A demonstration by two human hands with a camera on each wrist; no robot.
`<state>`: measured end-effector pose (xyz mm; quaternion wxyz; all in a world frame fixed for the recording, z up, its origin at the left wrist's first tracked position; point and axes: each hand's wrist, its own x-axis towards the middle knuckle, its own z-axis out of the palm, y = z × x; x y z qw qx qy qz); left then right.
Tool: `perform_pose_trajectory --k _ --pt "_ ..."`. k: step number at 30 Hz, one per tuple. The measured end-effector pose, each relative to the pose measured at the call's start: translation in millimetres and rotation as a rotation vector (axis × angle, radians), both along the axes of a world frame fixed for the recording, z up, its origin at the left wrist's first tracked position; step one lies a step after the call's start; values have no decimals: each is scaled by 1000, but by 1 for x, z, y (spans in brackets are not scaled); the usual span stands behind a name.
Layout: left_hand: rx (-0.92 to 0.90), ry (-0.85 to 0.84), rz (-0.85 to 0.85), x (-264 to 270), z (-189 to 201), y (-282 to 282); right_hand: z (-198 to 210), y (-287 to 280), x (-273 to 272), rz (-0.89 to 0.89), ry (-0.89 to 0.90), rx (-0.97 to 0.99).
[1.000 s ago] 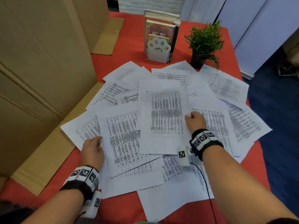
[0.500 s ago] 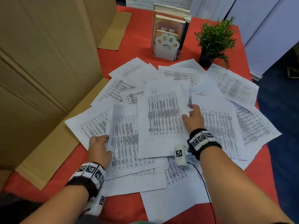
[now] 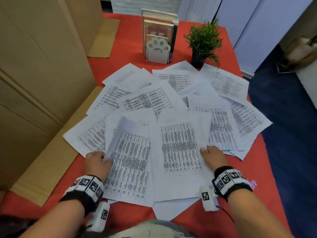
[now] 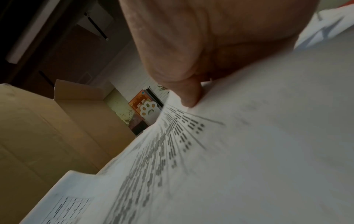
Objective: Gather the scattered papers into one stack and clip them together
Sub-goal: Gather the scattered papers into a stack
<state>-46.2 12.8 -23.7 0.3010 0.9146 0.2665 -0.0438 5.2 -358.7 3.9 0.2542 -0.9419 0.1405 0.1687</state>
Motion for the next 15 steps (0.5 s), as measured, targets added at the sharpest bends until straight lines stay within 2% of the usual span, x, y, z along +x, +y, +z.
perform_pose_trajectory --k 4,6,9,13,15 --pt "-133 39 58 -4 11 -14 -3 1 -15 -27 59 -38" --pt "-172 -26 140 -6 12 -18 0 -1 -19 -15 94 -105" --pt "-239 -119 269 -5 15 -15 1 -13 -21 -90 61 -148" --pt "-75 -100 156 -1 16 1 -1 -22 -22 -87 21 -63" --pt "-54 -79 128 -4 19 4 -1 -14 -25 -96 25 11"
